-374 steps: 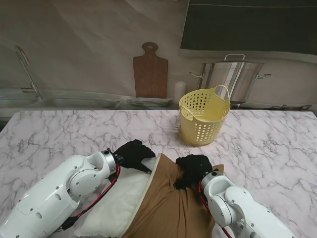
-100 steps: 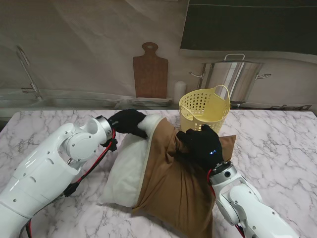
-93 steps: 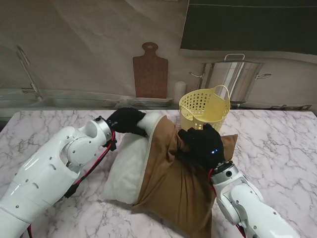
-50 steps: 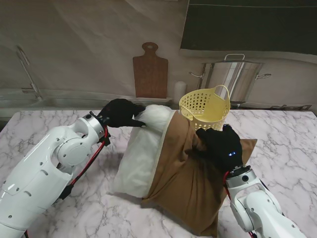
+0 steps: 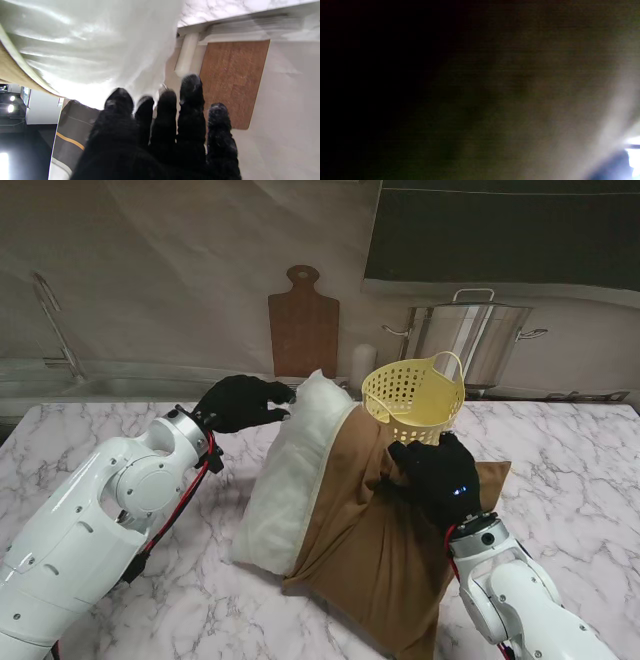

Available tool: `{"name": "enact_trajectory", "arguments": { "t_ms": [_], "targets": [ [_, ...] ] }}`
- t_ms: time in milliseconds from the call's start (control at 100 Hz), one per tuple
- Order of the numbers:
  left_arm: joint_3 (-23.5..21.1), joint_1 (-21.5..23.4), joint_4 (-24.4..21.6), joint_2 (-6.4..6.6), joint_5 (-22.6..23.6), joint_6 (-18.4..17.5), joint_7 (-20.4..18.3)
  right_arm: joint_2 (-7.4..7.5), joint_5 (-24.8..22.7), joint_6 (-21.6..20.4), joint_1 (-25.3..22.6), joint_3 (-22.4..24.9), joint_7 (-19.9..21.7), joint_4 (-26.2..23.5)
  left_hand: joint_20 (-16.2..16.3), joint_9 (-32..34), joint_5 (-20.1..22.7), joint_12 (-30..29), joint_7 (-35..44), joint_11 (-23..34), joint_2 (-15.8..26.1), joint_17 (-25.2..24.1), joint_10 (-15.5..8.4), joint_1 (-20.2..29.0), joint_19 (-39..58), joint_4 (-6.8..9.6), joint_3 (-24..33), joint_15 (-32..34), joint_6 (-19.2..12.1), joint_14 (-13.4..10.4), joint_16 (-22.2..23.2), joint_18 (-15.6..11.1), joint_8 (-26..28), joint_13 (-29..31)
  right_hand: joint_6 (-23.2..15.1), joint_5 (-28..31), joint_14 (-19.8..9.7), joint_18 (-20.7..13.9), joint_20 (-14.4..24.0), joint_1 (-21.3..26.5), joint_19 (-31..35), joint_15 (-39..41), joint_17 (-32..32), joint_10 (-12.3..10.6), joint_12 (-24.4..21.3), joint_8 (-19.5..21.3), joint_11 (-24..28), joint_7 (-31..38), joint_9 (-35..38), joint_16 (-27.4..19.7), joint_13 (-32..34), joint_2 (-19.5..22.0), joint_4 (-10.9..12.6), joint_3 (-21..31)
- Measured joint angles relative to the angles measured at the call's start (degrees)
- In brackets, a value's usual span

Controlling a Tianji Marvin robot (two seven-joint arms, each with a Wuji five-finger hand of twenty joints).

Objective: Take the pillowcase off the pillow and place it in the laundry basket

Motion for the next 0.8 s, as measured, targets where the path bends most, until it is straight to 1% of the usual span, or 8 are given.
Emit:
{"name": "enact_trajectory", "arguments": {
  "t_ms": [50, 120, 220, 320, 430, 520, 630, 800],
  "targets": [
    [-0.6, 0.1, -0.6, -0.02, -1.3, 0.1, -3.5, -0.02, 0.1, -0.4, 0.3, -0.3, -0.1, 0.1, -1.4, -10.4, -5.9, -2.5, -7.5, -3.6, -0.2, -2.4, 2.2, -5.7, 0.0, 0.0, 0.0, -3.5, 1.2, 2.2, -1.5, 1.8, -5.4, -6.3, 0.0, 0.0, 0.0, 0.0, 0.0, 0.0, 0.0, 0.0, 0.0, 0.0, 0.0, 0.2, 0.0, 0.0, 0.0, 0.0, 0.0, 0.0, 0.0, 0.0],
    [-2.1, 0.3, -2.0, 0.07, -2.5, 0.1, -9.7, -0.02, 0.1, -0.9, 0.7, -0.7, -0.3, 0.2, -4.9, -25.4, -14.6, -5.8, -15.0, -8.6, -5.2, -5.8, 5.1, -13.2, 0.0, 0.0, -0.3, -7.6, 2.4, 5.0, -4.3, 3.8, -11.0, -15.3, 0.0, 0.0, 0.0, 0.0, 0.0, 0.0, 0.0, 0.0, 0.0, 0.0, 0.0, 0.2, 0.0, 0.0, 0.0, 0.0, 0.0, 0.0, 0.0, 0.0],
    [-3.3, 0.2, -3.6, 1.01, -2.1, -0.8, -14.1, 0.06, 0.1, -1.6, 1.3, -1.7, -0.5, 0.3, -10.2, -38.1, -22.2, -10.0, -18.7, -12.7, -8.8, -8.6, 6.7, -18.8, 0.1, 0.01, -0.3, -10.8, 3.2, 8.2, -8.6, 5.2, -14.7, -26.0, -0.1, 0.0, 0.0, 0.0, 0.0, 0.0, 0.0, 0.0, 0.0, 0.0, 0.0, 0.3, 0.0, 0.0, 0.0, 0.0, 0.0, 0.0, 0.0, 0.1],
    [-4.0, -0.1, -4.2, 1.99, -2.5, -1.2, -16.3, 0.14, 0.2, -2.0, 2.2, -3.0, -0.8, 0.4, -13.0, -39.4, -23.3, -13.0, -18.8, -13.7, -10.2, -9.4, 7.6, -19.8, 0.1, 0.01, -0.4, -11.2, 5.6, 9.5, -10.7, 5.9, -15.8, -29.9, -0.3, 0.0, 0.0, 0.0, 0.0, 0.0, -0.3, 0.0, 0.0, 0.0, 0.0, 0.3, 0.0, 0.0, 0.0, 0.0, 0.0, 0.0, 0.0, 0.1],
    [-4.5, -0.6, -4.8, 2.56, -3.0, -1.1, -18.4, 0.18, 0.2, -2.5, 3.6, -4.4, -0.8, 0.8, -14.4, -39.3, -23.8, -7.4, -16.2, -12.9, -10.6, -10.6, 9.0, -20.1, 0.1, 0.01, -0.4, -10.9, 8.4, 9.8, -10.9, 6.3, -5.7, -31.0, -0.7, 0.0, 0.0, 0.0, -0.1, 0.0, -0.4, 0.1, 0.0, -0.1, 0.0, 0.3, 0.0, 0.0, 0.0, 0.0, 0.0, 0.0, 0.0, 0.1],
    [-4.5, -1.2, -4.8, 2.83, -4.1, -1.0, -19.7, 0.22, 0.2, -3.0, 5.2, -5.7, -0.3, 1.3, -14.4, -39.2, -23.8, -5.3, -17.0, -12.8, -10.6, -11.2, 9.3, -20.1, 0.1, 0.01, -0.4, -10.9, 9.1, 9.6, -10.9, 6.2, -4.6, -31.4, -0.8, 0.0, 0.0, 0.0, -0.4, 0.0, -0.4, 0.1, 0.0, -0.1, 0.0, 0.3, 0.0, 0.1, 0.0, 0.0, 0.0, 0.0, 0.0, 0.1],
    [-3.8, -2.8, -4.7, 3.35, -6.7, -0.6, -23.6, 0.23, 0.4, -3.4, 7.0, -6.8, 0.8, 1.5, -14.5, -39.2, -23.8, -5.1, -18.9, -12.8, -10.6, -11.7, 9.4, -20.1, 0.1, 0.01, -0.4, -11.2, 9.8, 8.4, -11.0, 4.1, -11.7, -31.5, -0.8, 0.0, 0.0, 0.0, -0.5, 0.0, -0.4, 0.1, 0.0, -0.2, 0.0, 0.3, 0.0, 0.1, 0.0, 0.0, 0.0, 0.0, 0.0, 0.1],
    [-1.4, -5.6, -4.0, 3.89, -7.5, -0.5, -24.5, 0.28, 0.8, -3.4, 10.5, -9.8, 1.9, 2.6, -14.4, -39.3, -23.8, -8.9, -19.5, -12.9, -10.6, -12.2, 9.4, -20.1, 0.1, 0.01, -0.4, -12.0, 9.7, 6.9, -11.7, 2.4, -20.7, -31.5, -0.8, 0.0, 0.0, 0.0, -0.6, 0.0, -0.4, 0.1, 0.0, -0.2, 0.1, 0.3, 0.0, 0.1, 0.0, 0.0, 0.0, 0.0, 0.0, 0.1]
  ]
}}
